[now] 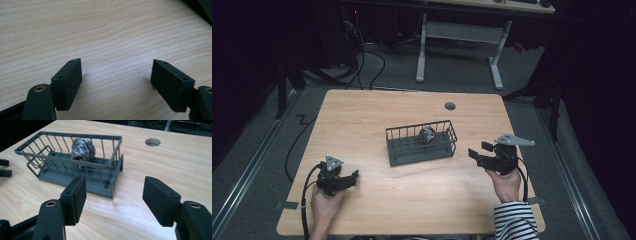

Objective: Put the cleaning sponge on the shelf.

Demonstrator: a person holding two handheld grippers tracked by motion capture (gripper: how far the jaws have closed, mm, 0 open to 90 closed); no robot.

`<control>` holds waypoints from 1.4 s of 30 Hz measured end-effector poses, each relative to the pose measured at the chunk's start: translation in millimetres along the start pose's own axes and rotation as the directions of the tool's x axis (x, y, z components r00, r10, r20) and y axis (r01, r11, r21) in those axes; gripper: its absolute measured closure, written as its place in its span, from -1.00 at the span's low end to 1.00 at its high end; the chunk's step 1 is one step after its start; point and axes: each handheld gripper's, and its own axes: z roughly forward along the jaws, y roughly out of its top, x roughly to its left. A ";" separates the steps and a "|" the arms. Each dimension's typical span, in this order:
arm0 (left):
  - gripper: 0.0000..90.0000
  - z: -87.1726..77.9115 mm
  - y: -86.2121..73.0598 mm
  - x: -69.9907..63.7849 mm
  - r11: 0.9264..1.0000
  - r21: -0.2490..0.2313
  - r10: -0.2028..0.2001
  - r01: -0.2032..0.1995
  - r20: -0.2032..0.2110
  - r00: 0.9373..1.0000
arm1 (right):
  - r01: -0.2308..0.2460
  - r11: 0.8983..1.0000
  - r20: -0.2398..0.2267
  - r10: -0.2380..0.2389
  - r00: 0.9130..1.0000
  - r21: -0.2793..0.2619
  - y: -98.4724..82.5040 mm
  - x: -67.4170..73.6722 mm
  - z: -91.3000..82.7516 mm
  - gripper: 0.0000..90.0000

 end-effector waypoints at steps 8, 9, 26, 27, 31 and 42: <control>-0.43 0.0 0.0 0.0 1.000 0.000 0.000 0.000 0.000 1.000 | -0.050 0.999 0.017 0.051 0.999 -0.016 -25.8 -12.0 -8.1 -0.20; -0.43 0.0 0.0 0.0 1.000 0.000 0.000 0.000 0.000 1.000 | -0.053 0.998 0.020 0.054 0.998 -0.016 -28.6 -13.2 -8.3 -0.20; -0.44 0.1 0.0 -0.2 1.000 0.000 -0.001 0.001 -0.001 1.000 | -0.123 0.992 0.071 0.121 0.990 0.018 -73.0 -27.2 7.3 -0.21; -0.44 0.1 0.0 -0.2 1.000 0.000 -0.001 0.001 -0.001 1.000 | -0.123 0.992 0.075 0.121 0.990 0.021 -76.2 -28.2 9.1 -0.21; -0.44 0.1 0.0 -0.3 1.000 0.000 -0.002 0.002 -0.001 1.000 | -0.131 0.991 0.085 0.128 0.988 0.035 -86.5 -29.5 14.1 -0.21; -0.44 0.1 0.1 -0.2 1.000 0.000 -0.002 0.002 -0.001 1.000 | -0.114 0.991 0.107 0.106 0.989 0.065 -99.8 -24.9 22.4 -0.22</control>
